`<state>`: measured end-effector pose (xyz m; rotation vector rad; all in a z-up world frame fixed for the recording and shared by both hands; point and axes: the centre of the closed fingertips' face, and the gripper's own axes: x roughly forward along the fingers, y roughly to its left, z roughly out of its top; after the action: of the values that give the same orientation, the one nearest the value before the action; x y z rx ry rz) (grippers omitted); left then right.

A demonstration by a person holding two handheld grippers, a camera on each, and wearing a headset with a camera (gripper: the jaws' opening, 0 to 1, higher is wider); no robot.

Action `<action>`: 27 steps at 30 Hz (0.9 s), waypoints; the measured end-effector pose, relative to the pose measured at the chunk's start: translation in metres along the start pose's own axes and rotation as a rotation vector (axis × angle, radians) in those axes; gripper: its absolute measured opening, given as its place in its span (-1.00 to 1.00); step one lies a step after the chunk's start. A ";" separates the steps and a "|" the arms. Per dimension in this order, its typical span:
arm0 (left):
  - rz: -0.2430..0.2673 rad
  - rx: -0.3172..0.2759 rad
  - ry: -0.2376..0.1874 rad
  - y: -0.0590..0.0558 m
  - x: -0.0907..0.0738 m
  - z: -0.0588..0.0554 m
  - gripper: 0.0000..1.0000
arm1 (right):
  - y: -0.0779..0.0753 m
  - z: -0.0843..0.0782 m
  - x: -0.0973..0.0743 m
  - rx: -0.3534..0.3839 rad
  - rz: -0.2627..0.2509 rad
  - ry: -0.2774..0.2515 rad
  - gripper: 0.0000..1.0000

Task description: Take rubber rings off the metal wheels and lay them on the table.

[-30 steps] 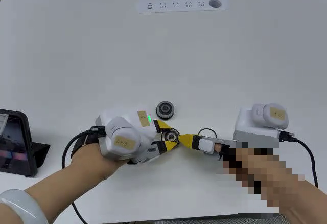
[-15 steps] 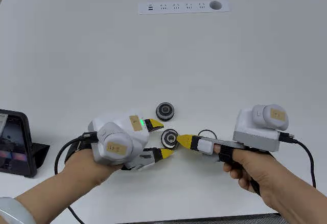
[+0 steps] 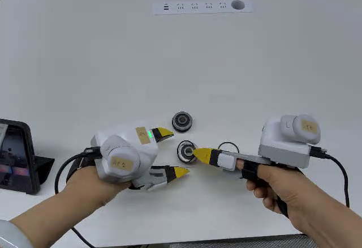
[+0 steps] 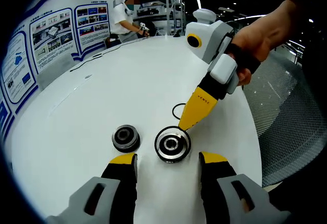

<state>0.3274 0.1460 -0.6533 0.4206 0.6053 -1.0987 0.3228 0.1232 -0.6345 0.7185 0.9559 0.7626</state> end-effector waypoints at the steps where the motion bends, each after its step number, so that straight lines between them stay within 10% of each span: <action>1: 0.002 -0.001 0.000 0.000 0.000 0.000 0.02 | 0.001 0.000 -0.001 0.001 0.002 -0.002 -0.96; 11: 0.016 -0.015 0.003 0.003 -0.002 -0.003 0.12 | 0.000 0.004 -0.020 0.018 0.001 -0.041 -0.96; 27: 0.029 -0.024 0.007 0.004 -0.004 -0.005 0.11 | -0.052 0.015 -0.059 0.079 -0.126 -0.124 -0.96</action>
<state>0.3289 0.1532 -0.6548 0.4111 0.6164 -1.0619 0.3267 0.0436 -0.6450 0.7577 0.9133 0.5665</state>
